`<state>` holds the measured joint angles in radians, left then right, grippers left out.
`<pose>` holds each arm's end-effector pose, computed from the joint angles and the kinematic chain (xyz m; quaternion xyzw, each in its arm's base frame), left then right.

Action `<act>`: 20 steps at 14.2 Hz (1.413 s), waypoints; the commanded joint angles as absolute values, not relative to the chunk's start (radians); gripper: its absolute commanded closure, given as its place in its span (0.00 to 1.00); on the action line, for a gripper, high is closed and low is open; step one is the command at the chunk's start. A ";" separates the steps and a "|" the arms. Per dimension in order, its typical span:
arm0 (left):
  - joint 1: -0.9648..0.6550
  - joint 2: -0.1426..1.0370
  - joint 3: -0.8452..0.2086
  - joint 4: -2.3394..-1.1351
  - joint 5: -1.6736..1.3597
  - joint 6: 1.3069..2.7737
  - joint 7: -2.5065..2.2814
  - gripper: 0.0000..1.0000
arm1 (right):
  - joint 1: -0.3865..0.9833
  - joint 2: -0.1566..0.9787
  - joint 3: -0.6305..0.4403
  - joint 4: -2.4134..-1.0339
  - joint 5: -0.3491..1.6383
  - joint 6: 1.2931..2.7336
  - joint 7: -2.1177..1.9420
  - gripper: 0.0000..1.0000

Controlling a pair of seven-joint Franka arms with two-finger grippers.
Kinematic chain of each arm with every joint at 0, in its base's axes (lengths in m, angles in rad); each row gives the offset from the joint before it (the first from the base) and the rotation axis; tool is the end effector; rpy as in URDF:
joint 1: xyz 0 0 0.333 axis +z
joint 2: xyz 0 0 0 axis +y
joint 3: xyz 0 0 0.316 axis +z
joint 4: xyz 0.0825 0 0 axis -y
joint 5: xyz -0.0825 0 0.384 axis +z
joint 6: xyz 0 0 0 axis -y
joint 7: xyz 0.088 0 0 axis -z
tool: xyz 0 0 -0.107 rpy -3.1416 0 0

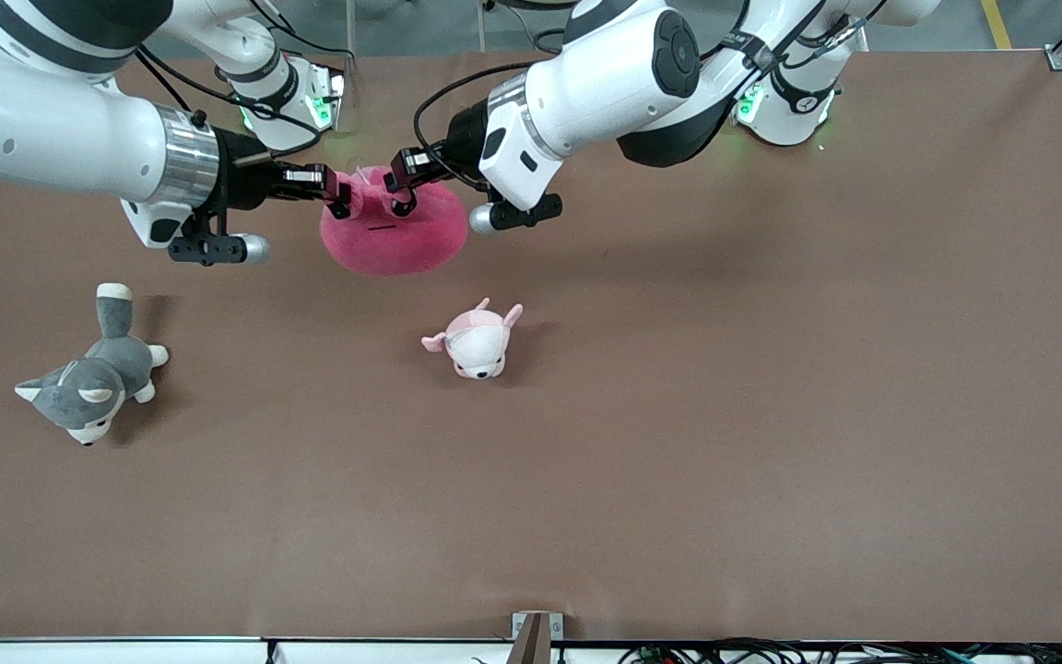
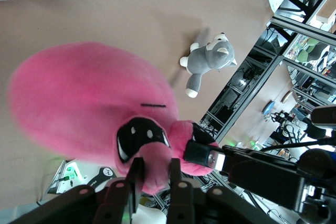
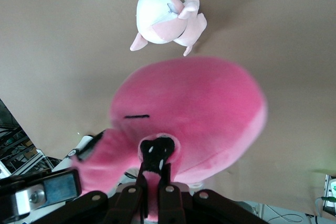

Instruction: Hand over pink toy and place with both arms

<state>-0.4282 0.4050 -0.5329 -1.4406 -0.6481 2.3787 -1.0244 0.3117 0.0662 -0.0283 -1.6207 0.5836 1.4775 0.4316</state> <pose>0.4598 -0.5456 0.5542 0.8651 0.2270 -0.1600 0.4177 0.5201 0.2178 0.5761 -0.9499 0.0739 0.1941 0.2336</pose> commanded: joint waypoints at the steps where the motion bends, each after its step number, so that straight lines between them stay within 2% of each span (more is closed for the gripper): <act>1: -0.425 0.413 -0.531 -1.416 -0.653 2.376 -1.043 0.61 | 0.325 0.057 -0.038 -1.629 0.574 1.474 0.442 0.99; 2: -0.416 0.411 -0.529 -1.420 -0.653 2.369 -1.043 0.50 | 0.325 0.057 -0.038 -1.629 0.572 1.474 0.442 0.99; 3: -0.399 0.405 -0.529 -1.425 -0.652 2.349 -1.043 0.36 | 0.324 0.057 -0.038 -1.629 0.574 1.473 0.442 0.99; 4: -0.376 0.399 -0.526 -1.431 -0.641 2.309 -1.042 0.00 | 0.322 0.057 -0.038 -1.629 0.574 1.473 0.442 0.99; 7: -0.284 0.377 -0.523 -1.434 -0.490 2.162 -1.042 0.00 | 0.296 0.063 -0.046 -1.629 0.566 1.474 0.411 1.00; 11: -0.164 0.353 -0.525 -1.433 -0.281 2.013 -1.039 0.00 | 0.178 0.119 -0.046 -1.629 0.520 1.479 0.257 0.99; 17: -0.039 0.350 -0.525 -1.428 0.066 1.898 -0.926 0.00 | -0.006 0.253 -0.044 -1.621 0.546 1.488 0.069 0.99; 20: 0.058 0.335 -0.525 -1.427 0.135 1.809 -0.726 0.00 | -0.067 0.313 -0.044 -1.620 0.633 1.489 -0.014 1.00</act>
<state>0.0025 0.3639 -0.5192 -1.4285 0.0965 1.8723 -0.8375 -0.0222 0.2863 -0.0623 -1.6292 0.5754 1.4933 0.0257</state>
